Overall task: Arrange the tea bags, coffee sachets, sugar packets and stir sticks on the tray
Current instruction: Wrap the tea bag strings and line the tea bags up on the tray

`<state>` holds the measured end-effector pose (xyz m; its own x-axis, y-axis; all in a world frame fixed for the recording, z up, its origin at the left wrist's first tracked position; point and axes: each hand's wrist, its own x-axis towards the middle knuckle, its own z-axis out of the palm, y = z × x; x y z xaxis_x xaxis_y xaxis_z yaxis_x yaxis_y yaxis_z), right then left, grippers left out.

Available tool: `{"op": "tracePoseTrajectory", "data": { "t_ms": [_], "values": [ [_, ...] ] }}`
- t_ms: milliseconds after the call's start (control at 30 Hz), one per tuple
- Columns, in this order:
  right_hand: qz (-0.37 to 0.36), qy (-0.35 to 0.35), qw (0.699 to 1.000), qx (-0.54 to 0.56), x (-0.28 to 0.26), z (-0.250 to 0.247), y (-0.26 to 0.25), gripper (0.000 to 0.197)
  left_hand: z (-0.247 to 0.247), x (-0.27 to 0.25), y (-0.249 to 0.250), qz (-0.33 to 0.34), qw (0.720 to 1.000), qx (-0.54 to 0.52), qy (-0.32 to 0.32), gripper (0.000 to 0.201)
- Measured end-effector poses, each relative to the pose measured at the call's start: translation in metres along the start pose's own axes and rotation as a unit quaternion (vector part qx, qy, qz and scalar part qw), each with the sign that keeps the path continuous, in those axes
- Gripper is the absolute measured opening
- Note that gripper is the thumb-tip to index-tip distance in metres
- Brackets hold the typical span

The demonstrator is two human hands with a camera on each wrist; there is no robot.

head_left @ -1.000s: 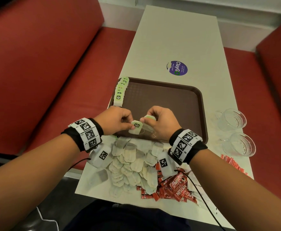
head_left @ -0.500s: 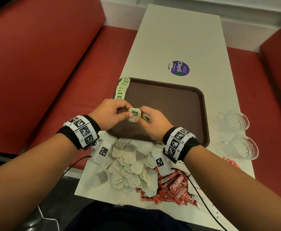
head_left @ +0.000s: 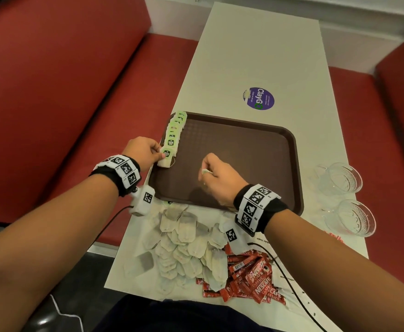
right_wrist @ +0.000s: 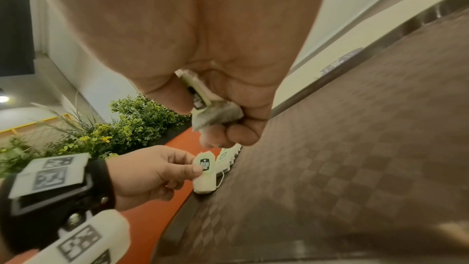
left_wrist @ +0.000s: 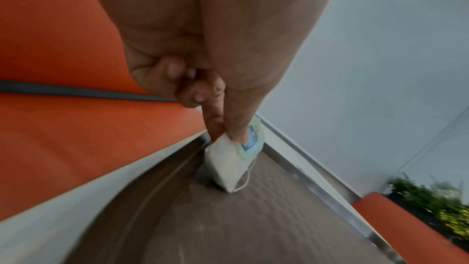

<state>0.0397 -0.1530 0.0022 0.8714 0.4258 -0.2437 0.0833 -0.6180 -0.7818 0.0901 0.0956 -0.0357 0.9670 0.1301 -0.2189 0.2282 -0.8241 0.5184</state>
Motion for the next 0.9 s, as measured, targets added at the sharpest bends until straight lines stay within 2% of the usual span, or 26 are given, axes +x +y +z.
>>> {"op": "tracePoseTrajectory", "data": {
  "t_ms": [167, 333, 400, 467, 533, 633, 733, 800, 900],
  "values": [
    [0.003, 0.018, 1.0, -0.024, 0.0, 0.0, 0.002, 0.004, 0.009, 0.025, 0.004, -0.014, 1.0, -0.005, 0.024, 0.014],
    [-0.001, 0.02, 0.999, -0.031, 0.001, -0.002, 0.007, 0.005, 0.009, 0.043, 0.005, -0.055, 0.998, 0.031, 0.019, 0.022],
    [-0.003, 0.026, 0.999, -0.032, 0.001, -0.003, 0.009, 0.008, 0.008, 0.044, 0.007, -0.055, 0.997, 0.048, 0.036, 0.028],
    [0.006, 0.029, 0.999, -0.021, 0.002, -0.003, 0.011, 0.012, 0.009, 0.043, 0.013, -0.039, 0.996, 0.065, 0.038, 0.031],
    [0.022, 0.031, 0.999, -0.003, 0.003, -0.002, 0.011, 0.014, 0.011, 0.041, 0.022, -0.016, 0.994, 0.105, 0.008, 0.033],
    [0.029, 0.038, 0.999, 0.002, 0.006, -0.002, 0.012, 0.005, 0.013, 0.039, 0.033, -0.001, 0.988, 0.151, -0.038, 0.032],
    [0.028, 0.045, 0.999, -0.01, 0.008, -0.002, 0.012, 0.007, 0.01, 0.037, 0.041, 0.008, 0.985, 0.164, -0.045, 0.03],
    [0.026, 0.052, 0.998, -0.009, 0.009, -0.002, 0.013, 0.008, 0.007, 0.034, 0.045, 0.032, 0.99, 0.134, -0.019, 0.031],
    [0.018, 0.07, 0.997, -0.027, 0.011, -0.003, 0.013, 0.01, 0.001, 0.016, 0.056, 0.126, 0.992, -0.006, -0.005, 0.032]
  ]
}}
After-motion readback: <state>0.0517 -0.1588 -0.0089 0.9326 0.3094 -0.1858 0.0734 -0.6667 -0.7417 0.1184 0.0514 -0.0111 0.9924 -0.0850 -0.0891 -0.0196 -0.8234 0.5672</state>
